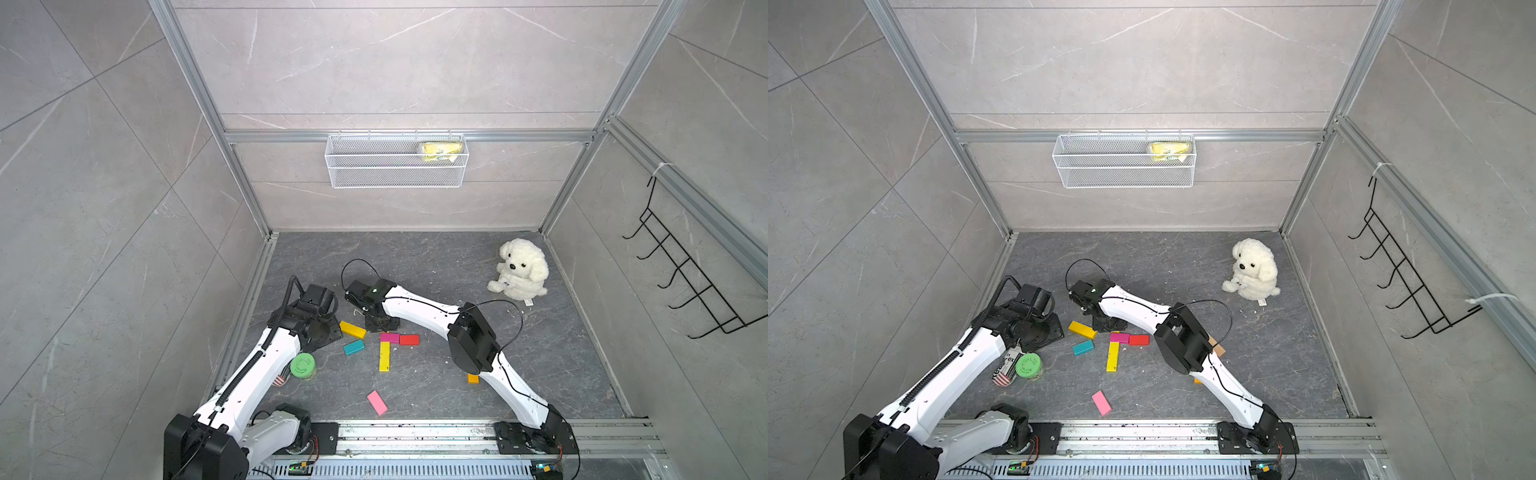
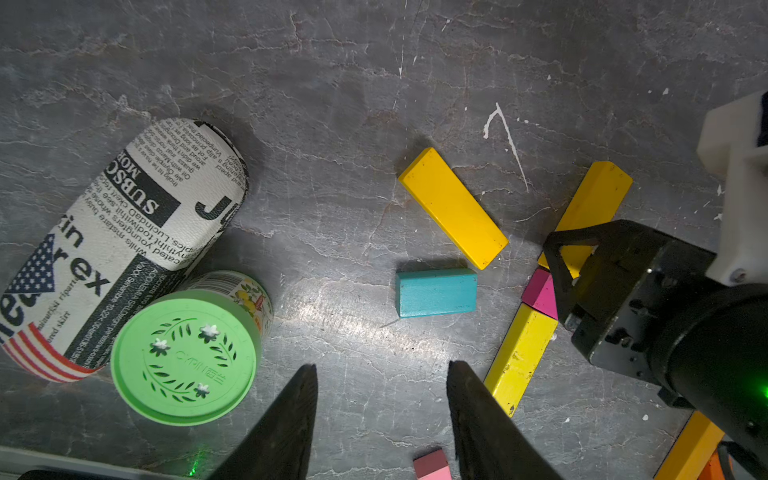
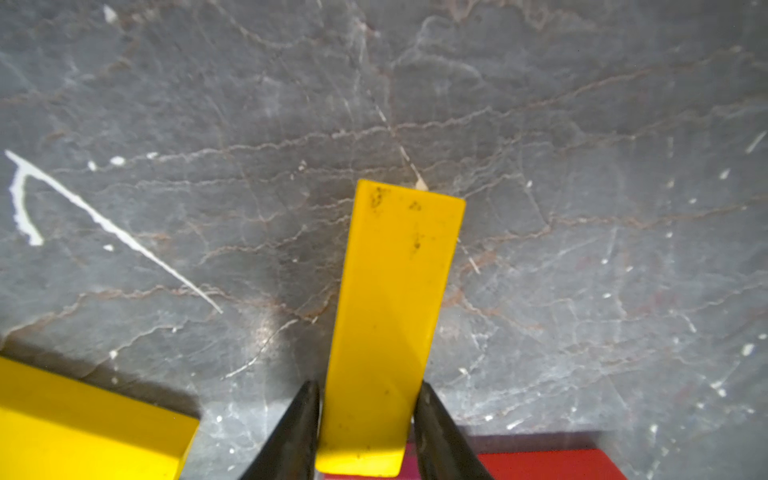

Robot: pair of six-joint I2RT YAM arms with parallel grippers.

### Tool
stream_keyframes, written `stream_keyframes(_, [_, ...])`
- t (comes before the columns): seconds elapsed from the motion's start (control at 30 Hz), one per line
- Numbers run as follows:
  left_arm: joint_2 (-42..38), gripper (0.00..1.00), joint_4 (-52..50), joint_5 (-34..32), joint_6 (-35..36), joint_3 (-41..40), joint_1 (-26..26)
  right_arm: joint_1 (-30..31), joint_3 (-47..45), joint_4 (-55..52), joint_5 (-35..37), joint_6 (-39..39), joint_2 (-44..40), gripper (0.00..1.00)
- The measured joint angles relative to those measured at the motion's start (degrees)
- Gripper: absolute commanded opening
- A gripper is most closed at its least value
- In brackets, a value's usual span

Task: Assemble the letter h with building blocks
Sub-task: Adjust the building block at the center of the board.

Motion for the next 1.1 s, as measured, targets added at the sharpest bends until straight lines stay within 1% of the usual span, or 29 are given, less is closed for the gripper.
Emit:
stream_keyframes(0.23, [0.0, 0.55, 0.1, 0.0, 0.0, -0.3, 0.0, 0.0, -3.3, 3.0, 0.5, -2.2, -1.1, 0.39])
stream_keyframes(0.43, [0.6, 0.54, 0.2, 0.0, 0.0, -0.3, 0.0, 0.0, -5.6, 5.0, 0.3, -2.2, -2.3, 0.38])
stream_keyframes(1.1, [1.7, 0.54, 0.6, 0.0, 0.4, -0.3, 0.0, -0.1, -10.3, 8.1, -1.0, 1.0, -5.0, 0.37])
